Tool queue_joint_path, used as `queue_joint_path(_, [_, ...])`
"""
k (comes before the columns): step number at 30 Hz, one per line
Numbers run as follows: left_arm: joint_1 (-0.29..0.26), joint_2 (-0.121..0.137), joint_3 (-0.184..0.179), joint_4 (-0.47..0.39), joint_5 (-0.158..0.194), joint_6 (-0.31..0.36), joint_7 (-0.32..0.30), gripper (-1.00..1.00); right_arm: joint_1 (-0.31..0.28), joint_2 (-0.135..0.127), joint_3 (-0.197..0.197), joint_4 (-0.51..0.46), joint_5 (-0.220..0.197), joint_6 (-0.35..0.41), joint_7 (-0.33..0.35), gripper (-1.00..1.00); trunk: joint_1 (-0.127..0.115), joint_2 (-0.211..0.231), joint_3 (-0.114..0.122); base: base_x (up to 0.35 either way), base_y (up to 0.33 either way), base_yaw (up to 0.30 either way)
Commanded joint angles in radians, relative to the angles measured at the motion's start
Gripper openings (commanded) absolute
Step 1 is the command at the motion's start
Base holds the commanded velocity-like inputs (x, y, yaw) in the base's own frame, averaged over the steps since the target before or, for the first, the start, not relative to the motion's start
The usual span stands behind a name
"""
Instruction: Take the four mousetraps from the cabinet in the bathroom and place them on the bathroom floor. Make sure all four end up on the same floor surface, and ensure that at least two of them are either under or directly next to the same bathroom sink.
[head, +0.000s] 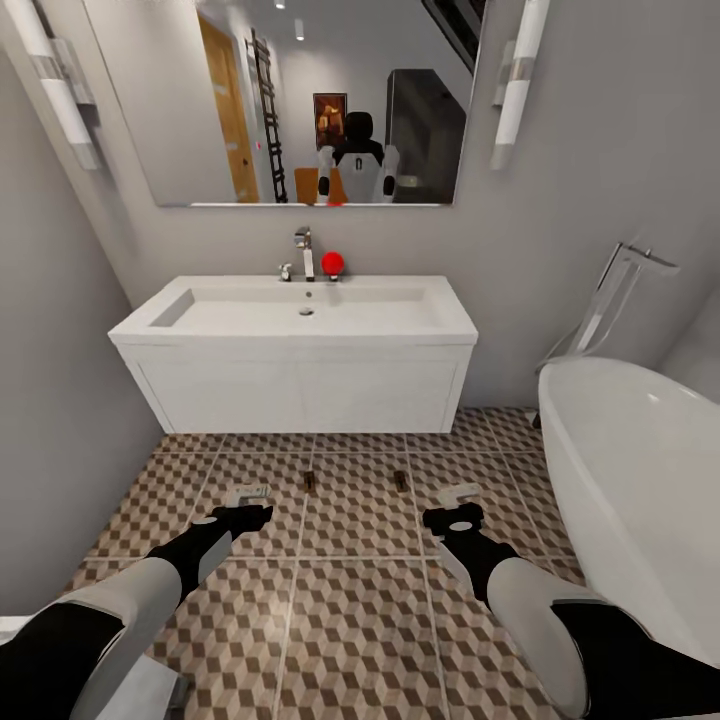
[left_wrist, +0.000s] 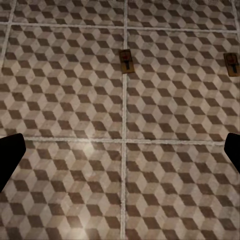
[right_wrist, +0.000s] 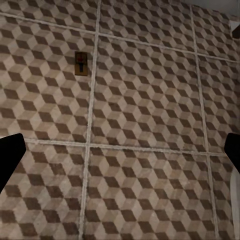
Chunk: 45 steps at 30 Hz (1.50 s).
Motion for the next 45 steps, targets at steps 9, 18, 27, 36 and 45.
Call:
queue_joint_path(9, [0.0,0.001,-0.007,-0.001,0.01,0.003,-0.002,1.0,-0.001,0.0,-0.005,0.001,0.007,-0.001,-0.003,1.0,-0.035,0.063,0.027,0.0,0.0,0.0])
queue_joint_path(18, [0.0,0.001,-0.007,-0.001,0.01,0.002,-0.002,1.0,-0.001,-0.001,-0.005,0.001,0.008,-0.001,-0.002,1.0,-0.069,0.126,0.056,0.0,0.0,0.0])
queue_joint_path(27, [0.0,0.001,-0.007,-0.001,0.01,0.001,-0.003,1.0,-0.001,-0.001,-0.005,0.002,0.008,-0.001,-0.002,1.0,-0.104,0.189,0.084,0.0,0.0,0.0])
queue_joint_path(36, [0.0,0.001,-0.007,-0.001,0.01,0.001,-0.003,1.0,-0.001,-0.001,-0.005,0.002,0.009,-0.001,-0.002,1.0,-0.138,0.252,0.112,0.0,0.0,0.0])
queue_joint_path(45, [0.0,0.001,-0.007,-0.001,0.01,0.001,-0.003,1.0,-0.001,-0.001,-0.005,0.002,0.01,-0.001,-0.002,1.0,-0.173,0.315,0.14,0.0,0.0,0.0])
